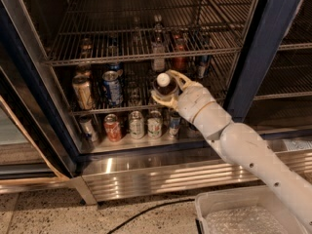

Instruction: Pick blue plastic bottle from middle shelf of fridge

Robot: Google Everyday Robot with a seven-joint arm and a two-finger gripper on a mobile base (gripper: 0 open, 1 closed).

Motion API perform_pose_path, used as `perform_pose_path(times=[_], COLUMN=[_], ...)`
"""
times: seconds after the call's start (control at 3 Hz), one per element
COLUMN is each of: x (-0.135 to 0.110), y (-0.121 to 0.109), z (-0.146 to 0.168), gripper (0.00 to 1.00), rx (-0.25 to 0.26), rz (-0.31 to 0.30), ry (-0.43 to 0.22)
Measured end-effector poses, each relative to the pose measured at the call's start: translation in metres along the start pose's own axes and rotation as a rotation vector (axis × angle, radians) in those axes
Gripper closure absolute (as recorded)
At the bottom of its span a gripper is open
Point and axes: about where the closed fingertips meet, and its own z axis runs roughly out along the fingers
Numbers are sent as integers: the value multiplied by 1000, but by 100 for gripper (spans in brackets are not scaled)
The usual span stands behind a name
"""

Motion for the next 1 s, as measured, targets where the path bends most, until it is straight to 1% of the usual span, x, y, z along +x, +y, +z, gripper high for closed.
perform_pose_path(times=[0.67,1.0], x=[4,-1], y=[4,11], z=[-2,-19], gripper=[100,100], rx=[-2,3], rz=[-1,27], ry=[0,3])
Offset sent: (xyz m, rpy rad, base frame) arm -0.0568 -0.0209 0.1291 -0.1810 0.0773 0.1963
